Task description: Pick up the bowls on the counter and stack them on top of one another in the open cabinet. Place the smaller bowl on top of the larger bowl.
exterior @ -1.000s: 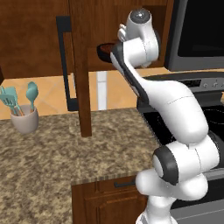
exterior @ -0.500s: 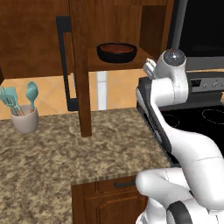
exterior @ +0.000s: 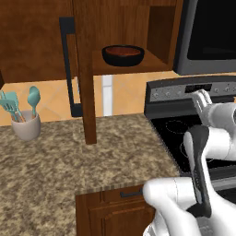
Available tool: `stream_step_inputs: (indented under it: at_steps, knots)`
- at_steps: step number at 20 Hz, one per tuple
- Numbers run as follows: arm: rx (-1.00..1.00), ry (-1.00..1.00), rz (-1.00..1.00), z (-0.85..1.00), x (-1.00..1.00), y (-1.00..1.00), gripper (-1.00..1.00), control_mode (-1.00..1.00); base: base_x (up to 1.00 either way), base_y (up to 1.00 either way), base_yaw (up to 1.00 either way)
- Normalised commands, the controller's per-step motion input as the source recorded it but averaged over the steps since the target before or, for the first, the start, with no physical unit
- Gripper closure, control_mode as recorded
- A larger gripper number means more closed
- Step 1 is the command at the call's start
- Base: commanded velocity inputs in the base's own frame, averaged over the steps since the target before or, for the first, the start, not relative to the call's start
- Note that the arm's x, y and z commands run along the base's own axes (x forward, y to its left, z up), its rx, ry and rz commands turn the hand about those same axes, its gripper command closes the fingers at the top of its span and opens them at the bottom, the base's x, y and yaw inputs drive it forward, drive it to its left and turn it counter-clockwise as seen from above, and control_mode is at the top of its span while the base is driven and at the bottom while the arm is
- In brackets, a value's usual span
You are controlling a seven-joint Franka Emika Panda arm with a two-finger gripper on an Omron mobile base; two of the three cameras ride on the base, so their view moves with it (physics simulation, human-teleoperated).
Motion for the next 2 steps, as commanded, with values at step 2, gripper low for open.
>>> stream_step_inputs:
  at_steps: [2]
  knots:
    - [0.36,-0.4,-0.09,1.0,-0.67,-1.0,-1.0,-1.0,0.0,0.0,0.0]
